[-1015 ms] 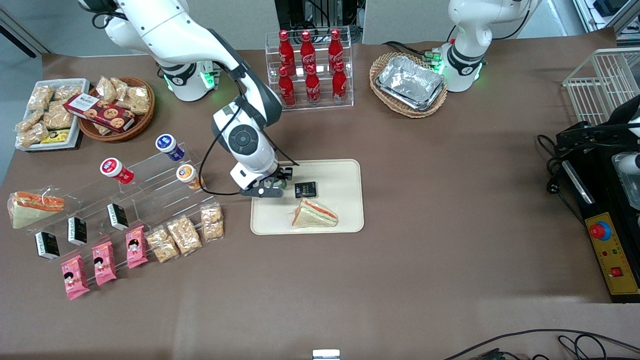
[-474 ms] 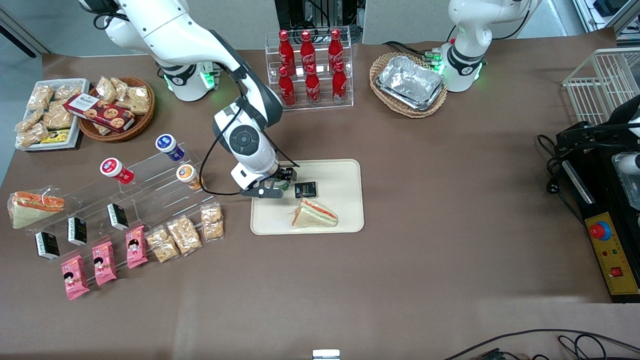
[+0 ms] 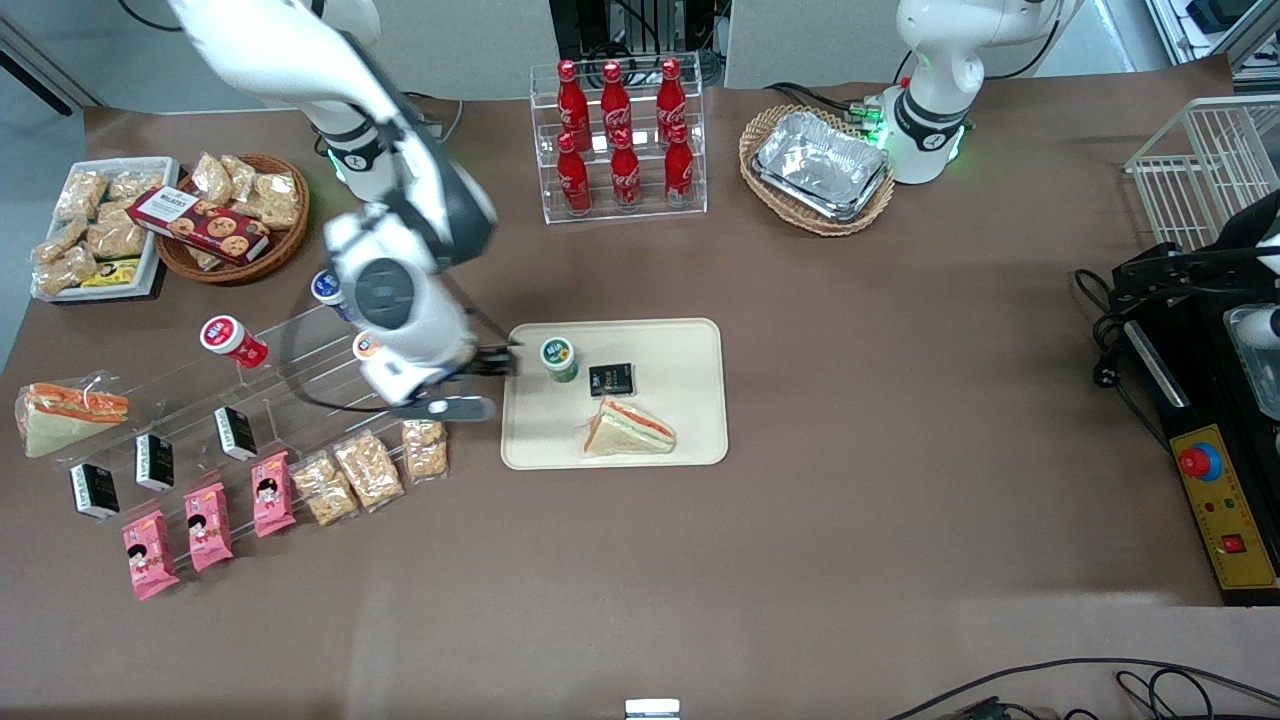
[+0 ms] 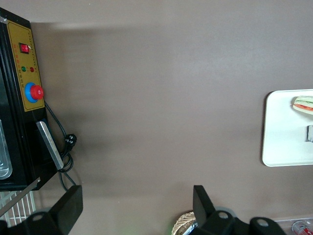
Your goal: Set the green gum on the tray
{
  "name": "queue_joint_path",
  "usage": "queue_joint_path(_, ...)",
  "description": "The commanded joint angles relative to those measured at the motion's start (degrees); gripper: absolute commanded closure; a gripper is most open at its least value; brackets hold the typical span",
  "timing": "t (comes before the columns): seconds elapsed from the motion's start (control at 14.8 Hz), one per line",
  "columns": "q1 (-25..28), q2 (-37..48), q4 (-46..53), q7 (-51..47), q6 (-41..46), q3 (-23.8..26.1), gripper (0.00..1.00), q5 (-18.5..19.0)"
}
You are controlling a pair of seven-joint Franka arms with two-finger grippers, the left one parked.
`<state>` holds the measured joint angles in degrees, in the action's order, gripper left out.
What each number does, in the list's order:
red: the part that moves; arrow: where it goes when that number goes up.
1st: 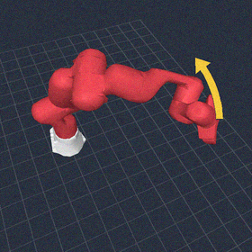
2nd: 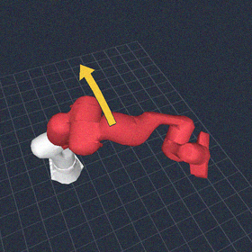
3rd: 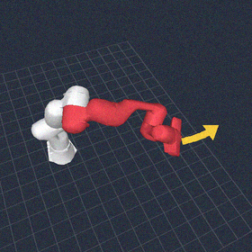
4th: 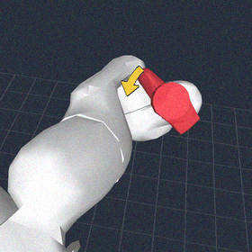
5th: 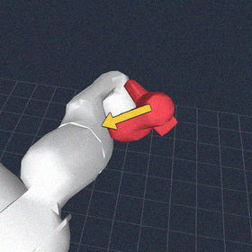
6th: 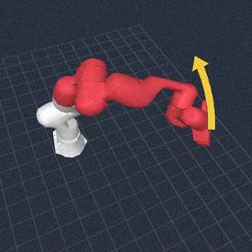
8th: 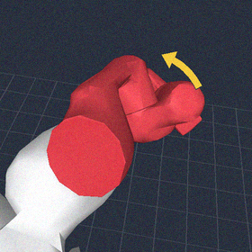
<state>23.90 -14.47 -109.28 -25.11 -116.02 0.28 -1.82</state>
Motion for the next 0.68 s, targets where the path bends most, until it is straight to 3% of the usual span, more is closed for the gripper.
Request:
queue_joint_path(0.0,-6.8,5.8,1.9,11.0,8.1,0.5,0.01,0.0)
queue_joint_path(0.2,-12.3,11.0,1.9,17.2,13.8,0.3,0.01,-2.8)
queue_joint_path(0.41,-17.9,14.4,2.1,24.3,18.1,0.2,0.01,-2.9)
queue_joint_path(0.61,-20.3,14.4,9.3,26.3,24.5,0.2,0.01,-2.7)
